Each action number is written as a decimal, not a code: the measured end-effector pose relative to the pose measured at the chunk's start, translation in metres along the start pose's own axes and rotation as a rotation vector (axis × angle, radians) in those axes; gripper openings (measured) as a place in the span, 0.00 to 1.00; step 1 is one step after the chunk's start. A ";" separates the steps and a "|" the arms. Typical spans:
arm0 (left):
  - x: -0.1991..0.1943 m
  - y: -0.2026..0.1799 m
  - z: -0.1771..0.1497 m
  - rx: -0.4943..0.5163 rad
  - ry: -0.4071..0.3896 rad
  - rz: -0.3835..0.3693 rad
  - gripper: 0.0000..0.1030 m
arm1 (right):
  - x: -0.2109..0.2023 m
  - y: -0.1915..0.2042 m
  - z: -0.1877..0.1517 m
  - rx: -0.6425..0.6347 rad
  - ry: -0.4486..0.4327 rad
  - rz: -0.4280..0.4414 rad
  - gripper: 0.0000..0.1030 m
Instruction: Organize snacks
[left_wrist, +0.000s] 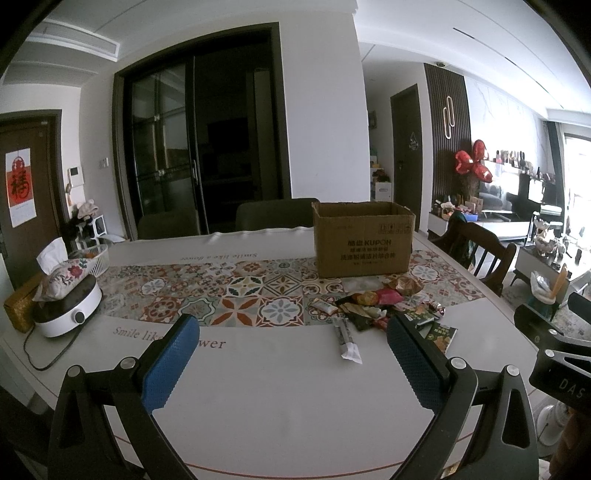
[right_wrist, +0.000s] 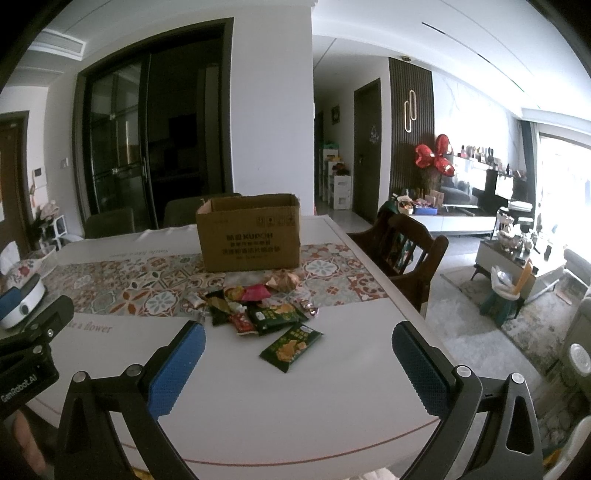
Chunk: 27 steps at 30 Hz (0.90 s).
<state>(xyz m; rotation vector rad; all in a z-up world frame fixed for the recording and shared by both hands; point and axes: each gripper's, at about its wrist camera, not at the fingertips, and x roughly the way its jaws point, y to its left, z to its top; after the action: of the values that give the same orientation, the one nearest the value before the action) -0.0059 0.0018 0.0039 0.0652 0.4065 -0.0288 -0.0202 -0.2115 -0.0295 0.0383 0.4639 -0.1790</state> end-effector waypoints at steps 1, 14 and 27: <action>0.000 0.000 0.000 0.000 0.000 0.001 1.00 | 0.000 0.000 0.000 0.000 -0.001 0.000 0.99; 0.019 0.002 0.006 0.003 0.061 -0.020 1.00 | 0.004 -0.002 0.012 -0.008 0.029 -0.006 0.99; 0.086 -0.011 0.003 0.072 0.146 -0.056 1.00 | 0.071 0.006 0.013 -0.012 0.148 -0.010 0.99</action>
<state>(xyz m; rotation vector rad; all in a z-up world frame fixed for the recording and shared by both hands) 0.0744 -0.0110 -0.0278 0.1271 0.5532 -0.0946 0.0491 -0.2186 -0.0495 0.0378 0.6126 -0.1840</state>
